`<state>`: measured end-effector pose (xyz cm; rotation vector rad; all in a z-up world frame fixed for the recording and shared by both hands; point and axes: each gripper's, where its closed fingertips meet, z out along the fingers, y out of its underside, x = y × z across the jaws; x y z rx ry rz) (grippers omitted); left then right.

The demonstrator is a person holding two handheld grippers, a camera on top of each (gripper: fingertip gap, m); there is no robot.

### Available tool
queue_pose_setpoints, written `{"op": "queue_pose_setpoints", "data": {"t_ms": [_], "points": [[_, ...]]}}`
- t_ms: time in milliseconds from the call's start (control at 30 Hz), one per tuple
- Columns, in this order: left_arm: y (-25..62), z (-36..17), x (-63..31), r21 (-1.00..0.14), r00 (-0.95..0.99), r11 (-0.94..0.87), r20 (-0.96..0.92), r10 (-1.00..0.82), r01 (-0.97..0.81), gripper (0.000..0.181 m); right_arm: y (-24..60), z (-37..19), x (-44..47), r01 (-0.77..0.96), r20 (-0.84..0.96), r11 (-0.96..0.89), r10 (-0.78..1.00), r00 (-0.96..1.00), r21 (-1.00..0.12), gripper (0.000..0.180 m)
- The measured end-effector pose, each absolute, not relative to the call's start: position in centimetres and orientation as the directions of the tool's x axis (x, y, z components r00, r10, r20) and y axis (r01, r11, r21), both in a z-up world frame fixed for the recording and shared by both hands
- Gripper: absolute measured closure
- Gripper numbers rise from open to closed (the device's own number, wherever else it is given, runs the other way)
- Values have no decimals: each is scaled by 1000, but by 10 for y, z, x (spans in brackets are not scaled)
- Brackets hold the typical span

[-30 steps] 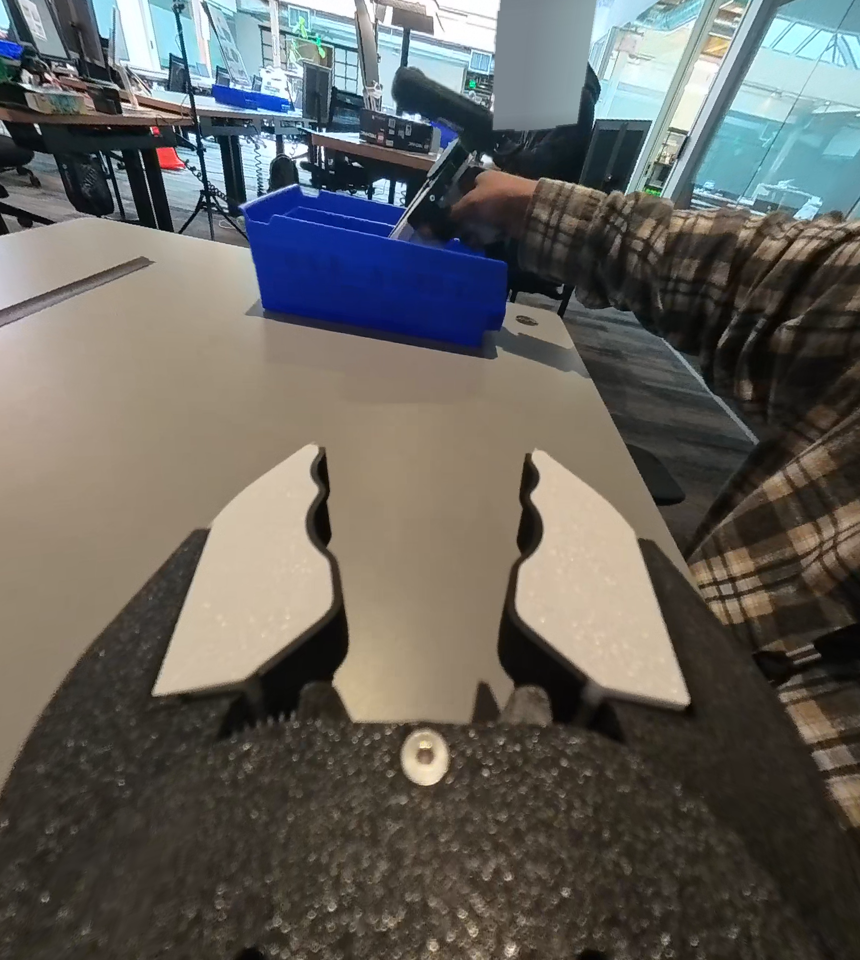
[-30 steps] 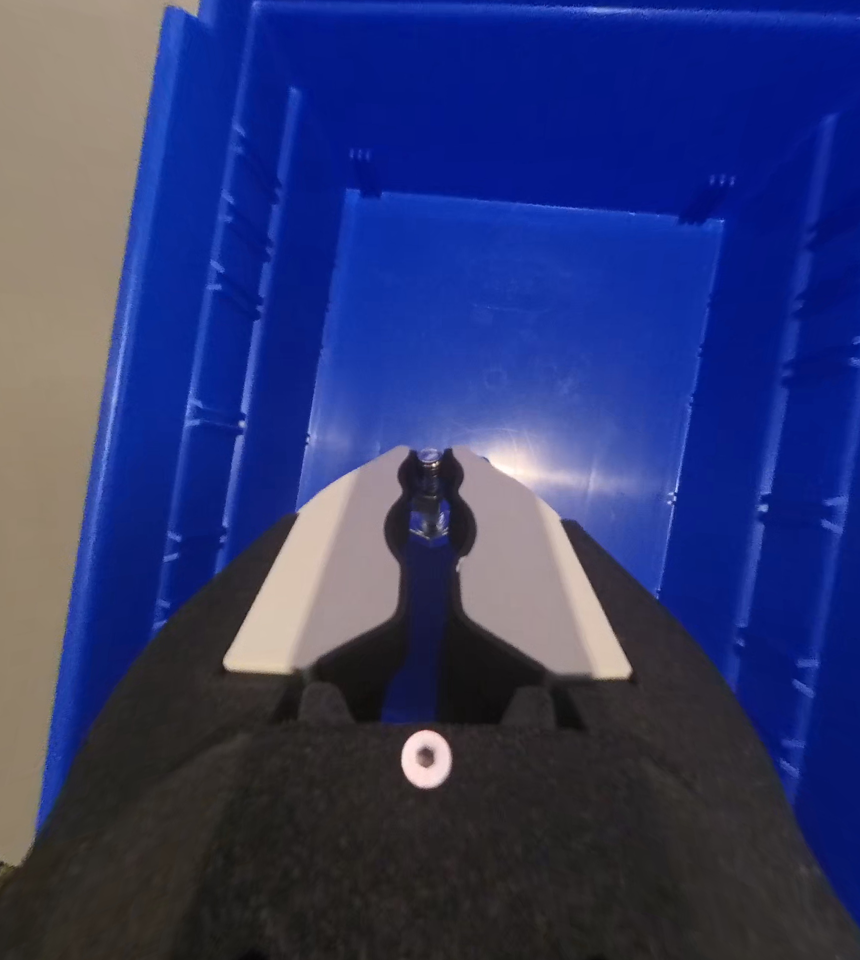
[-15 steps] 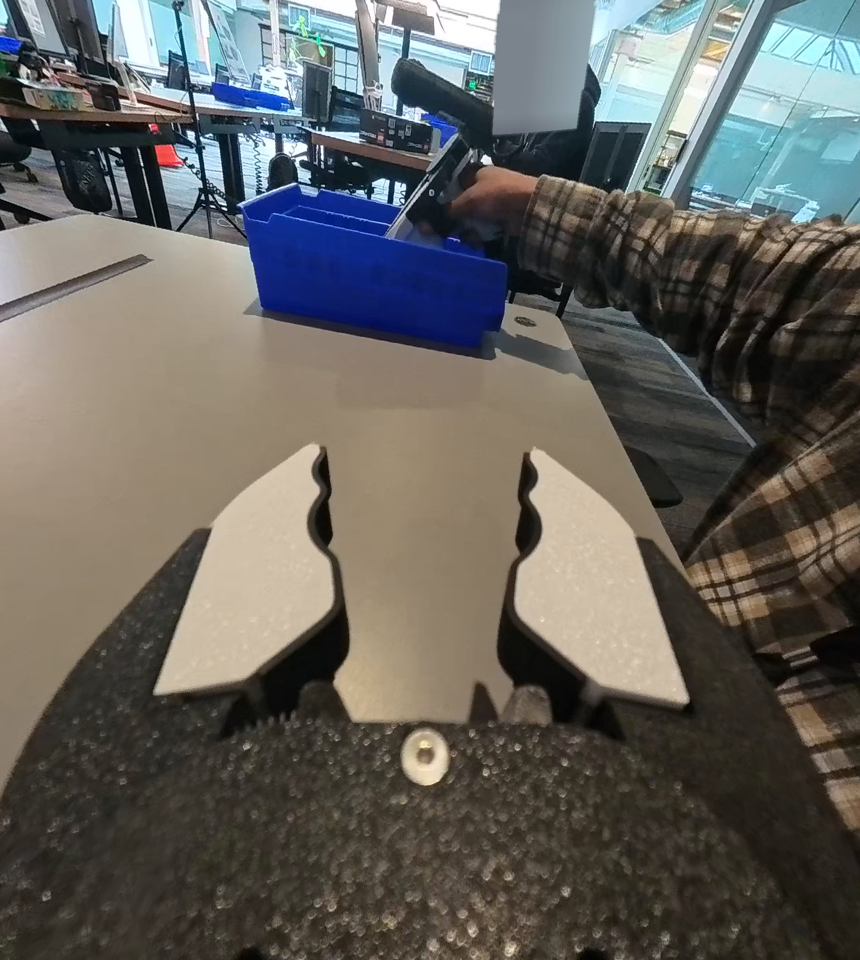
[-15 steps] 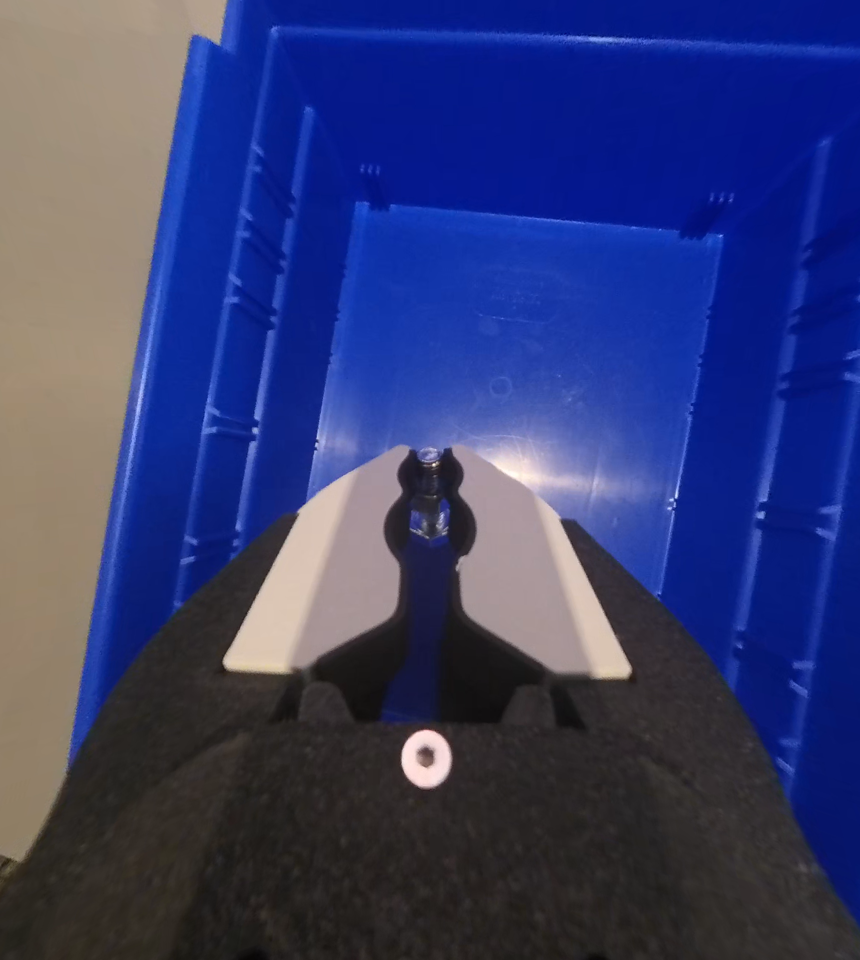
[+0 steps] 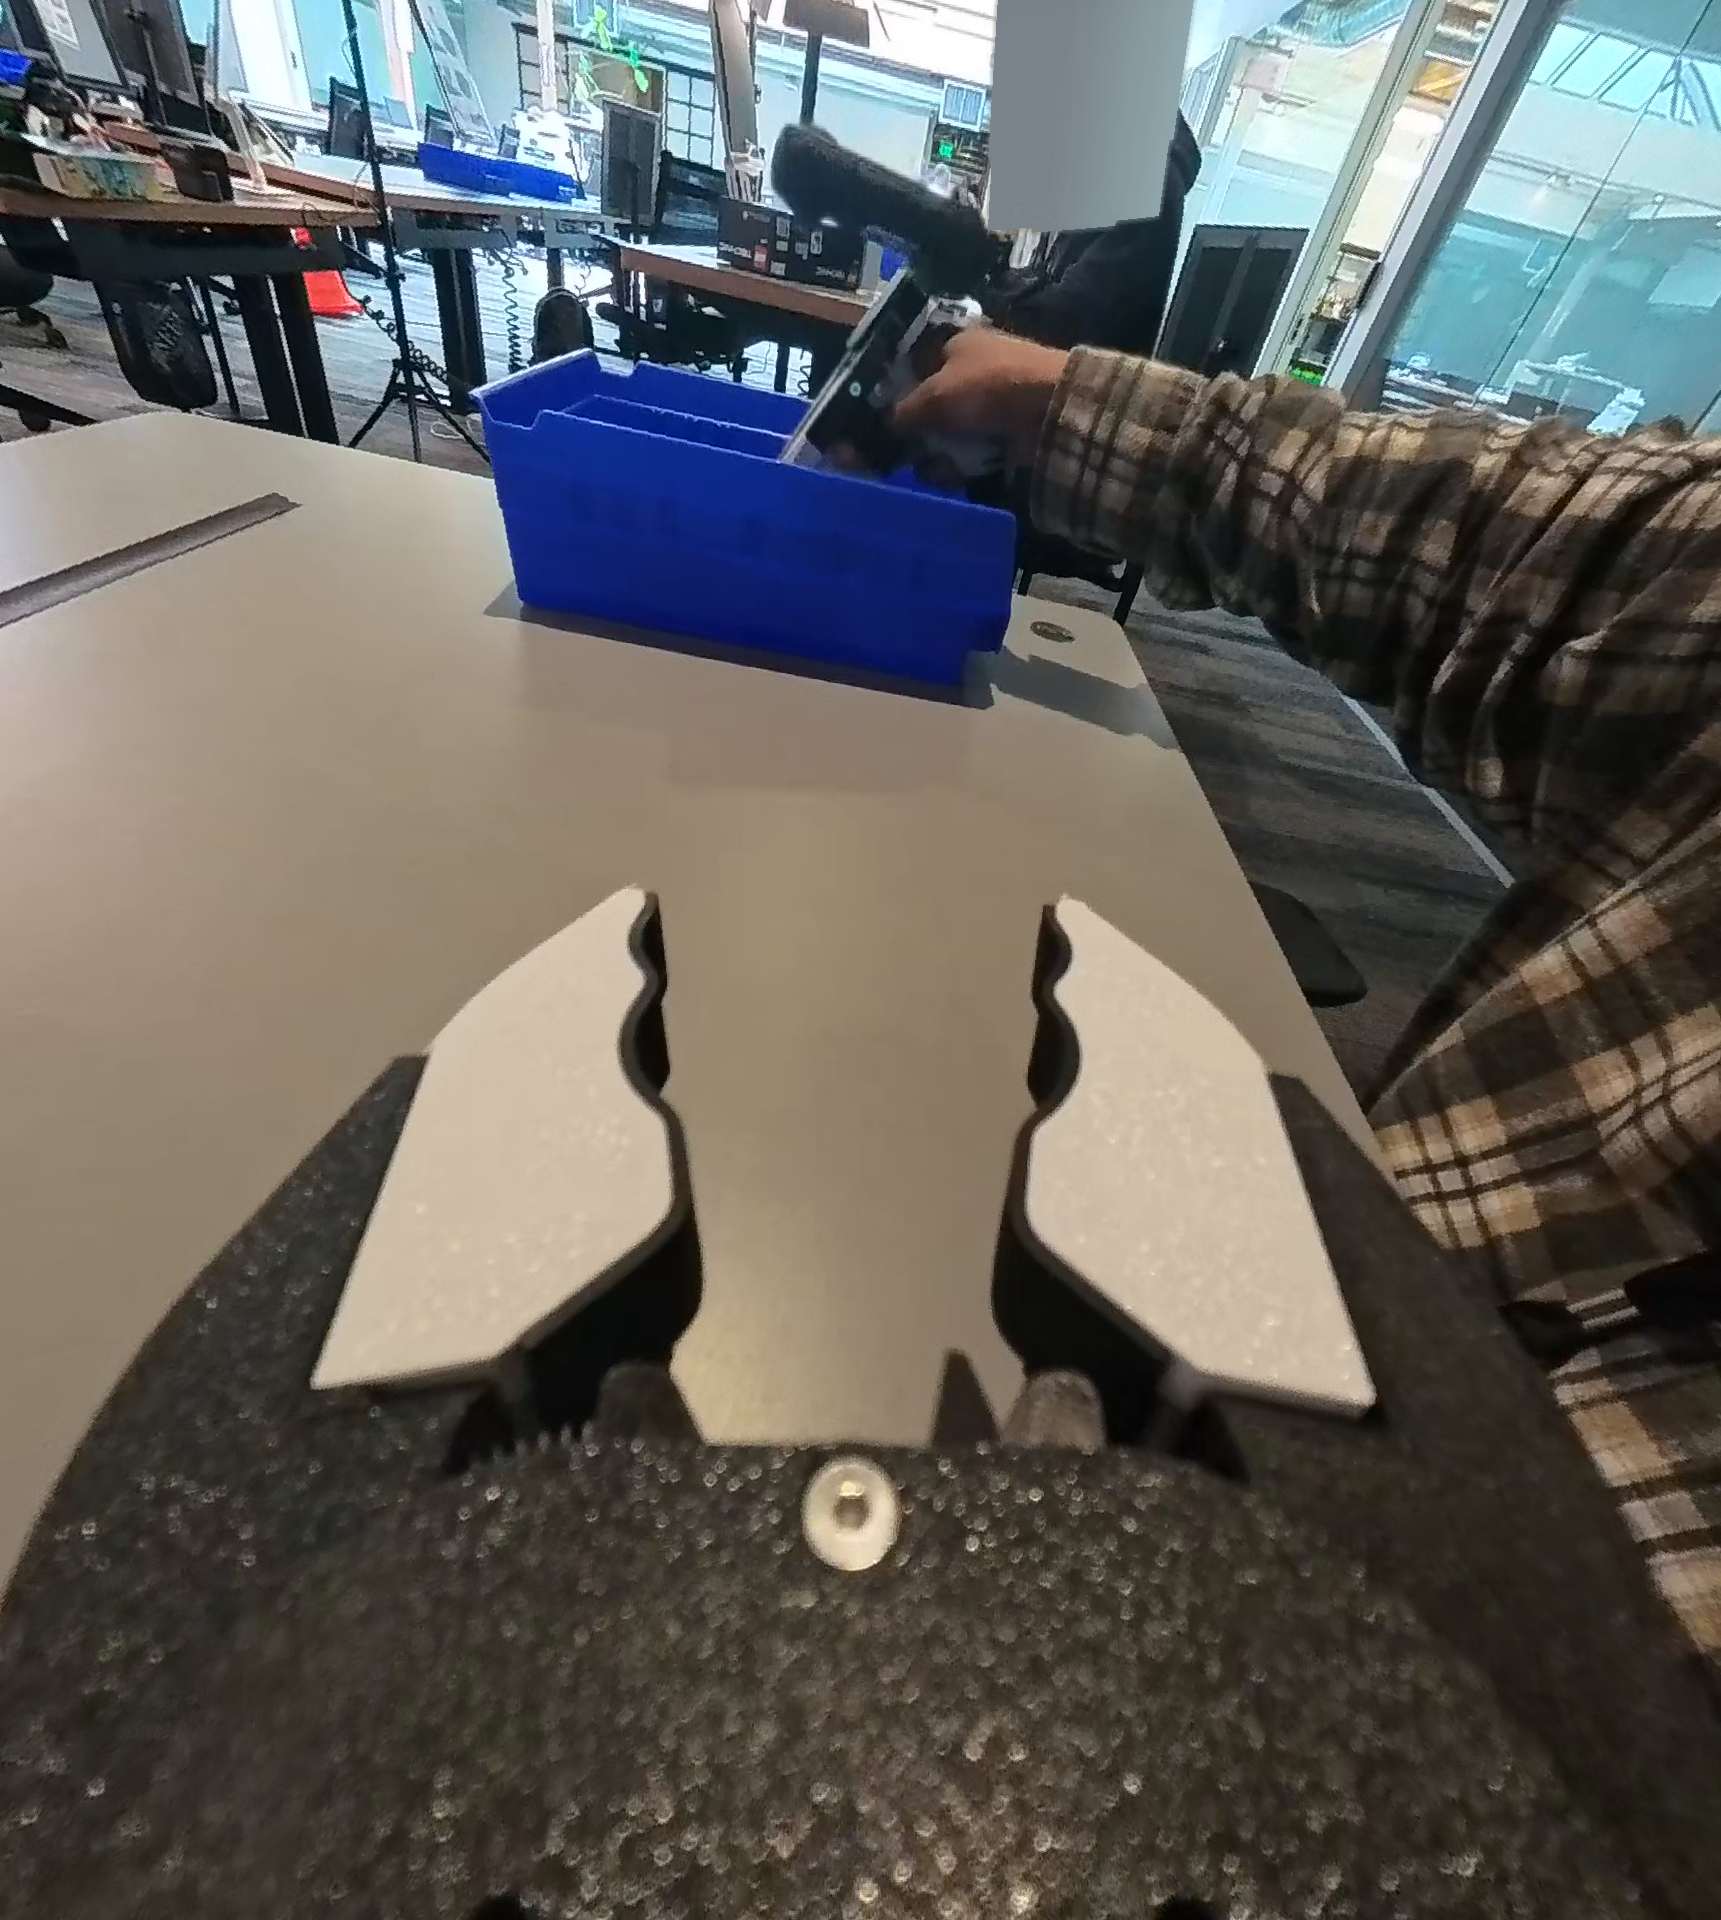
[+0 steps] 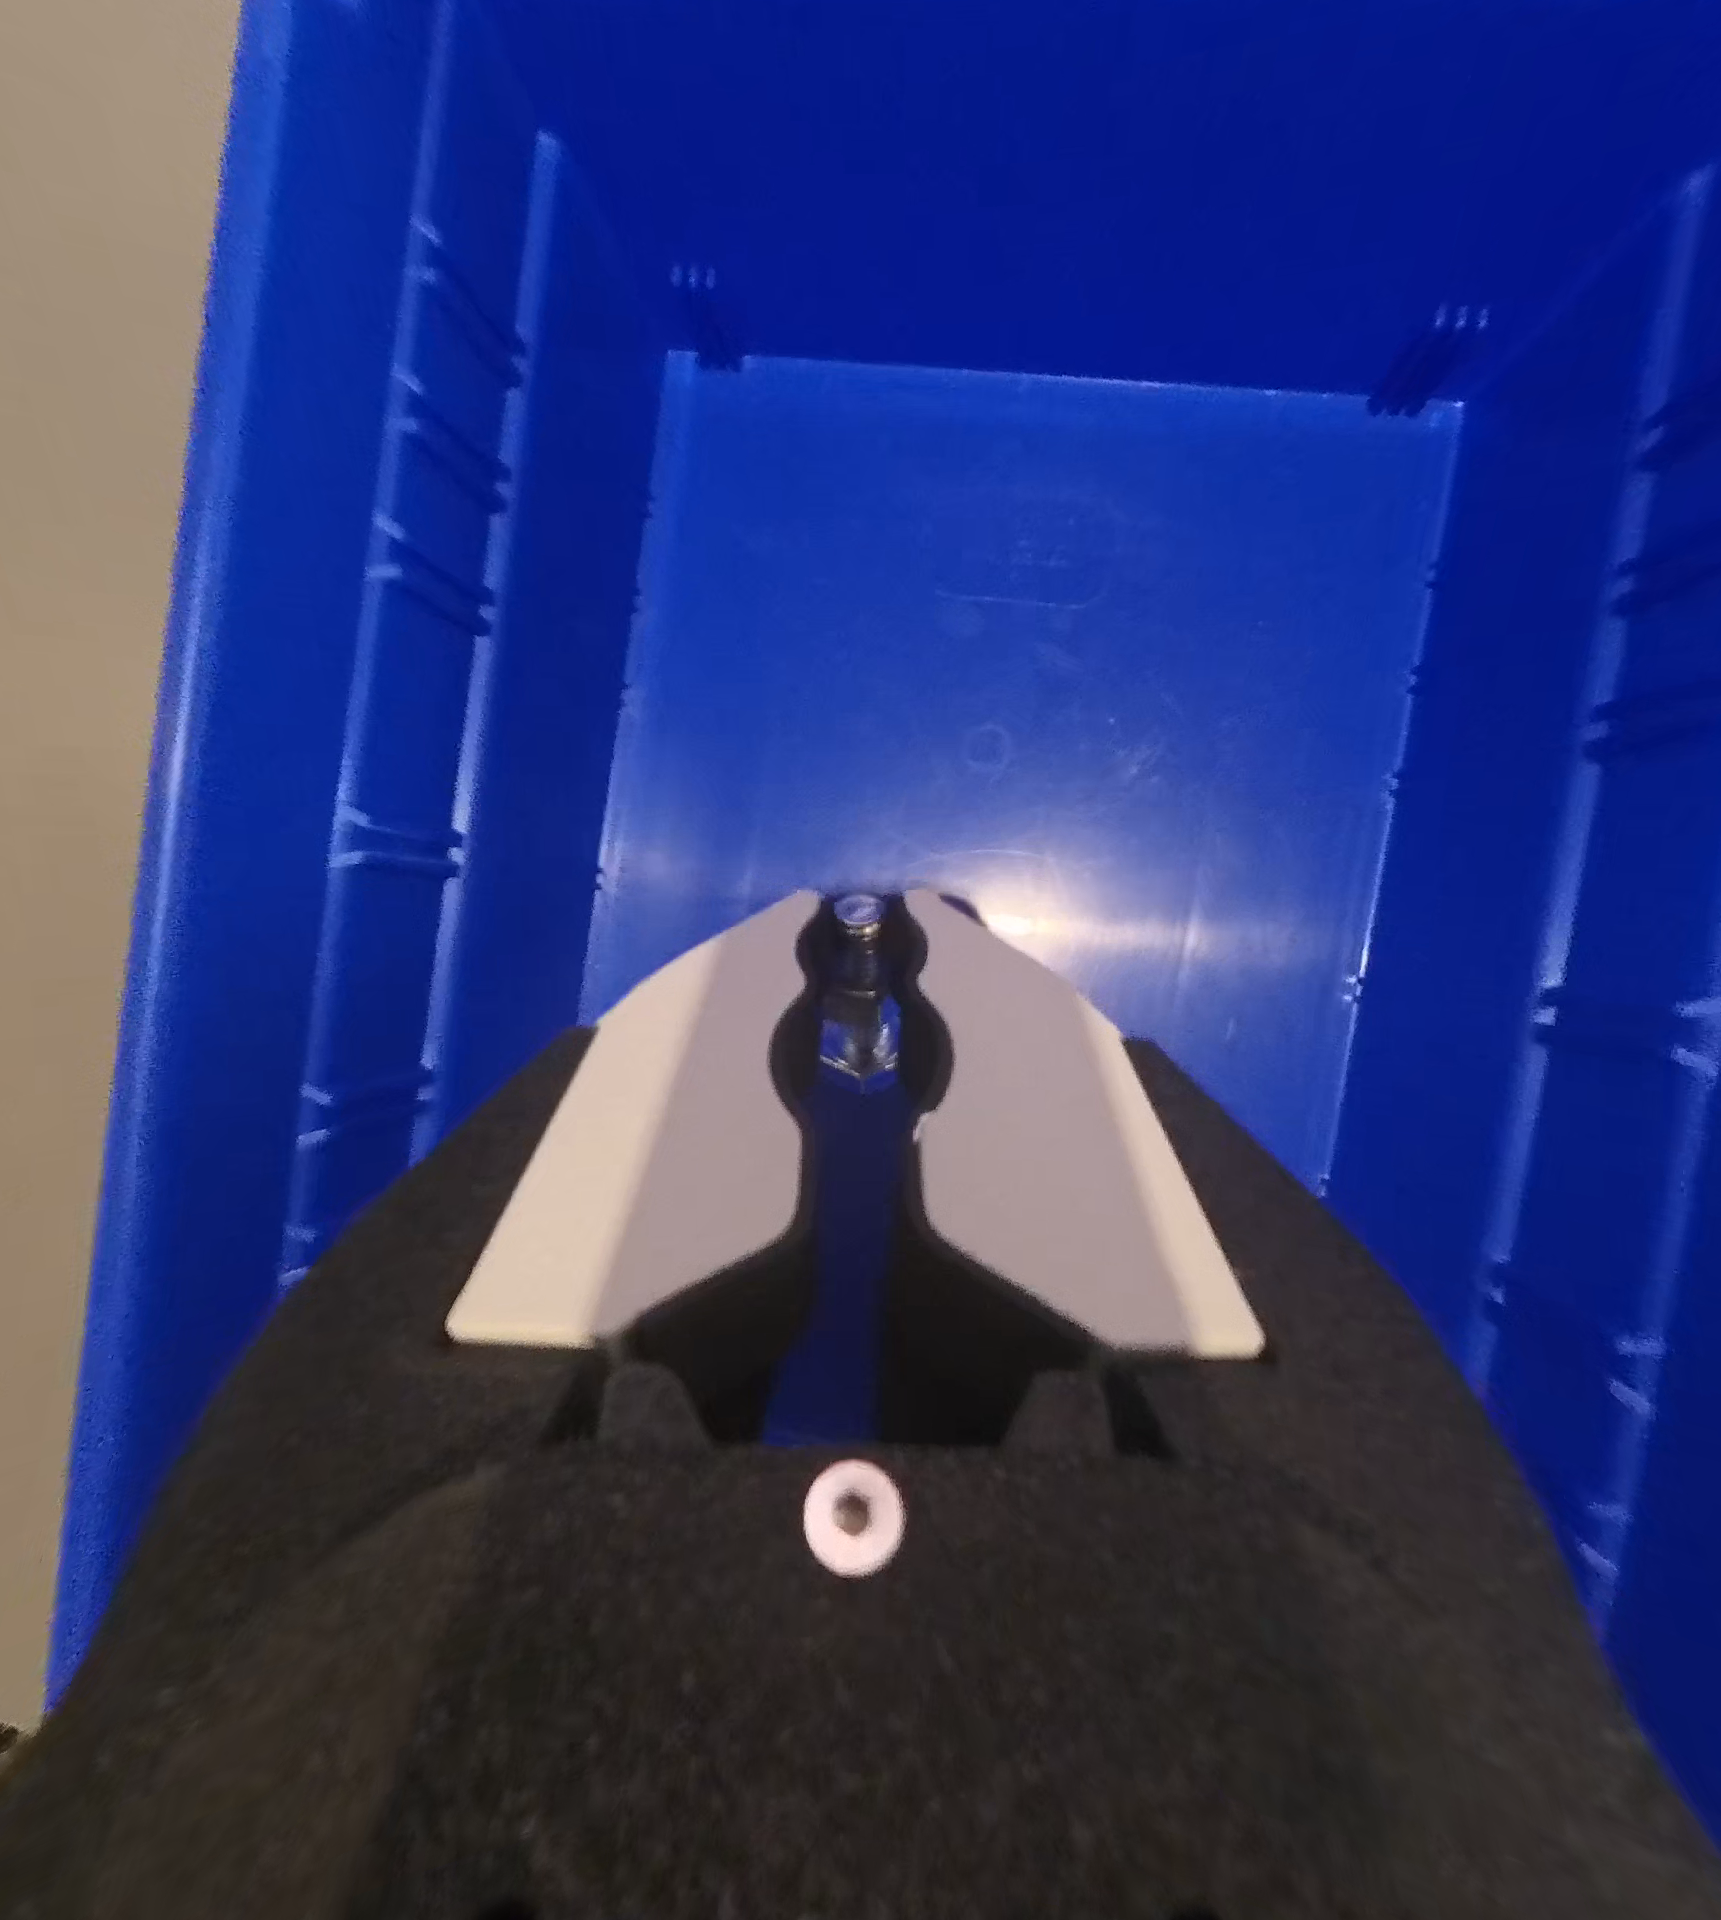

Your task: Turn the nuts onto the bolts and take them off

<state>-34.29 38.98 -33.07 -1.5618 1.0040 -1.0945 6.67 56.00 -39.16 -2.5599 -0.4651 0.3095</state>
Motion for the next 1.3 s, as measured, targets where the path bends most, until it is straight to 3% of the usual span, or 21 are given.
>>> {"op": "queue_pose_setpoints", "data": {"t_ms": [133, 200, 300, 500, 600, 700, 967, 1300], "points": [[390, -331, -343, -970, 262, -219, 186, -947, -102, 113, 558, -403, 72, 264, -117, -824, 367, 923, -501, 168], [390, -332, -343, -970, 260, -221, 188, -947, -102, 113, 561, -403, 73, 261, -108, -812, 367, 924, -521, 142], [390, -331, -343, -970, 261, -220, 187, -947, -101, 113, 570, -378, 76, 249, -61, -752, 358, 932, -610, 129], [390, -333, -341, -969, 259, -225, 192, -947, -105, 113, 576, -231, 46, 202, 73, -315, 377, 924, -928, 102], [390, -333, -341, -969, 260, -223, 189, -947, -106, 113, 553, -173, 3, 215, 154, -97, 426, 892, -972, 90], [390, -332, -342, -970, 263, -219, 186, -947, -106, 113, 524, -155, -48, 250, 230, 26, 491, 840, -968, 91], [389, -331, -342, -971, 262, -216, 183, -948, -104, 113, 484, -210, -156, 259, 239, 68, 657, 715, -963, 94], [391, -332, -344, -971, 271, -214, 179, -946, -107, 113, 503, -321, -204, 153, 112, 4, 703, 702, -988, 94]]}}
